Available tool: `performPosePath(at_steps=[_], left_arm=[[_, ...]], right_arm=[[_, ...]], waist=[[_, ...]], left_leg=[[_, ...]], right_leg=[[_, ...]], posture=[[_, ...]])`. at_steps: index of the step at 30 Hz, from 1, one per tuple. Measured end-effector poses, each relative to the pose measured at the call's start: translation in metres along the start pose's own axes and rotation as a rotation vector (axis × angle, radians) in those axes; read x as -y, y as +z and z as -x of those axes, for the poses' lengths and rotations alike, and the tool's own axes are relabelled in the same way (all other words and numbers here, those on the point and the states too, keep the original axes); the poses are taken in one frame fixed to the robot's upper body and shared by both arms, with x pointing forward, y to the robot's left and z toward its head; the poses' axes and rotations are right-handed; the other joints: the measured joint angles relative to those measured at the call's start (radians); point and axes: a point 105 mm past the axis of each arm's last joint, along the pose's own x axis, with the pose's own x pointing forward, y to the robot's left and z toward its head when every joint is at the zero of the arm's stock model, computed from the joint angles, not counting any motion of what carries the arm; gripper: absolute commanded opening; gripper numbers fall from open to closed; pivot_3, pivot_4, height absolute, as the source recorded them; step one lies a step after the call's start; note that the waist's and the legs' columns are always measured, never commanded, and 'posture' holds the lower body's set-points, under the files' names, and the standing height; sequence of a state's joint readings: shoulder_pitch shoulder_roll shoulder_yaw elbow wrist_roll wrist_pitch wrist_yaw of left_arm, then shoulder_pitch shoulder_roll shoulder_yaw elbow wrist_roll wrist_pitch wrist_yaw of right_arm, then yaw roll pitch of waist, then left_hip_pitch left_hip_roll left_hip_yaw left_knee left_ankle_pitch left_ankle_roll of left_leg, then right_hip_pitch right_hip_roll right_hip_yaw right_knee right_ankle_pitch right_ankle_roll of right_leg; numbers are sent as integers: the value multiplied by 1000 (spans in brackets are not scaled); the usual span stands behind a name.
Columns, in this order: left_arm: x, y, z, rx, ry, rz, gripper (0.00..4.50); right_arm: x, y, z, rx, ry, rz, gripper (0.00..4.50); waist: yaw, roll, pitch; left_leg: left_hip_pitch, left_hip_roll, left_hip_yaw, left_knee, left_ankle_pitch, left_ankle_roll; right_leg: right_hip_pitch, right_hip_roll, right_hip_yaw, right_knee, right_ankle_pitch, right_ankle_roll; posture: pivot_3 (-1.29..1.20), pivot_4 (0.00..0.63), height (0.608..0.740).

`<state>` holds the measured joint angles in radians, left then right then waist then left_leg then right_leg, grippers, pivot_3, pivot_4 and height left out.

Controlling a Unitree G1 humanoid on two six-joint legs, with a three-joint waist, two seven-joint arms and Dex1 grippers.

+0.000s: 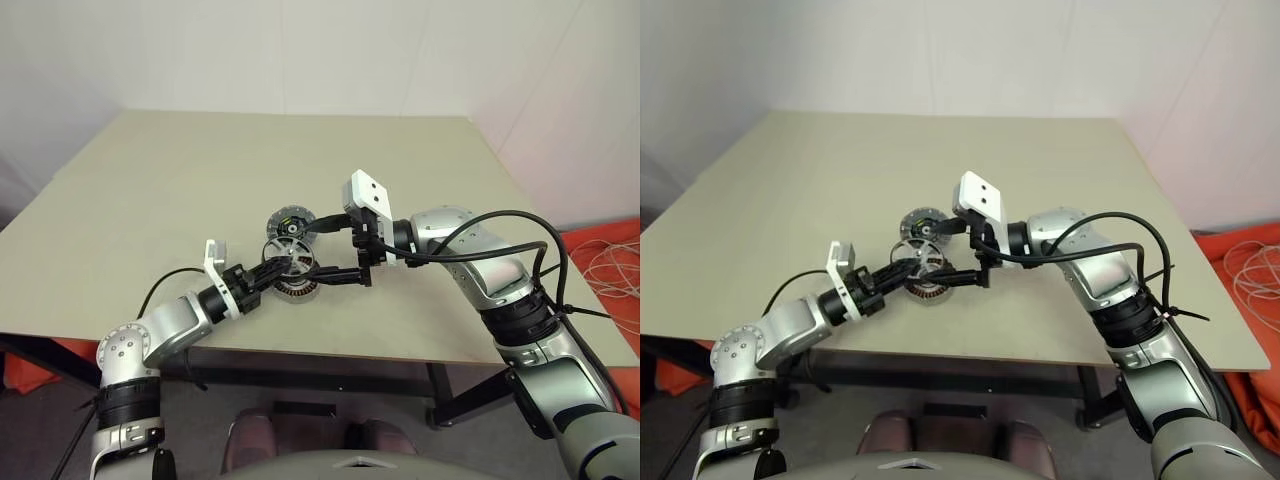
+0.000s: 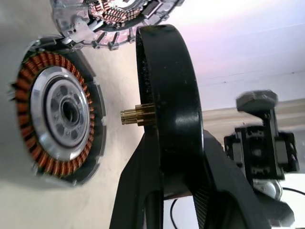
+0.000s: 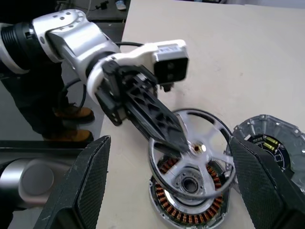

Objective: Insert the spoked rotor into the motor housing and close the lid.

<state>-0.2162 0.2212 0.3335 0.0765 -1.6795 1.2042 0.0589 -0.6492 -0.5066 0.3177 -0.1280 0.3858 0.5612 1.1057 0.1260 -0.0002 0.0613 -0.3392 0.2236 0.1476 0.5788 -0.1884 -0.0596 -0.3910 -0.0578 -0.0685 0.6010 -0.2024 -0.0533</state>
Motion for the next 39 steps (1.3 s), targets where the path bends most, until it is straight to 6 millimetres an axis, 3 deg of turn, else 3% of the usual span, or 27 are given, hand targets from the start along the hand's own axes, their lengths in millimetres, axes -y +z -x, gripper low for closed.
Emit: performPosePath(at_steps=[6, 14, 27, 28, 38, 39], left_arm=[[-9, 7, -11, -4, 21, 32, 416], [-17, 1, -15, -22, 31, 59, 416], [-15, -5, -17, -40, 18, 47, 416], [-15, -5, -17, -39, 17, 45, 1147], [-11, -4, -17, -34, -2, 32, 4363], [-10, -4, -17, -33, -10, 30, 4466]], right_arm=[[1, -1, 1, -9, -7, 1, 4500], [2, -3, 5, -22, -17, 3, 4500], [4, -3, 5, -22, -28, 5, 4500], [4, -2, 5, -21, -28, 6, 4500], [4, -2, 5, -20, -30, 10, 4500], [4, -2, 5, -20, -30, 10, 4500]], waist=[[0, 0, 0], [0, 0, 0], [0, 0, 0], [0, 0, 0], [0, 0, 0], [0, 0, 0]], left_leg=[[-1, 0, 0, 0, 1, -1], [-3, 0, 0, 0, 1, -1], [-3, 0, 0, 1, 1, -1], [-3, 0, 0, 1, 1, -1], [-2, 0, 0, 1, 1, -1], [-1, 0, 0, 1, 0, -1]], right_leg=[[-1, 0, 0, 0, 0, 0], [-1, 0, 0, 2, 0, 0], [-1, 0, 1, 3, 0, 0], [-1, 0, 1, 3, 0, 0], [1, 0, 1, 4, 0, 0], [1, 0, 1, 4, 0, 0]], posture=[[0, 0, 740], [0, 0, 740], [0, 0, 740], [0, 0, 740], [0, 0, 740], [0, 0, 740]])
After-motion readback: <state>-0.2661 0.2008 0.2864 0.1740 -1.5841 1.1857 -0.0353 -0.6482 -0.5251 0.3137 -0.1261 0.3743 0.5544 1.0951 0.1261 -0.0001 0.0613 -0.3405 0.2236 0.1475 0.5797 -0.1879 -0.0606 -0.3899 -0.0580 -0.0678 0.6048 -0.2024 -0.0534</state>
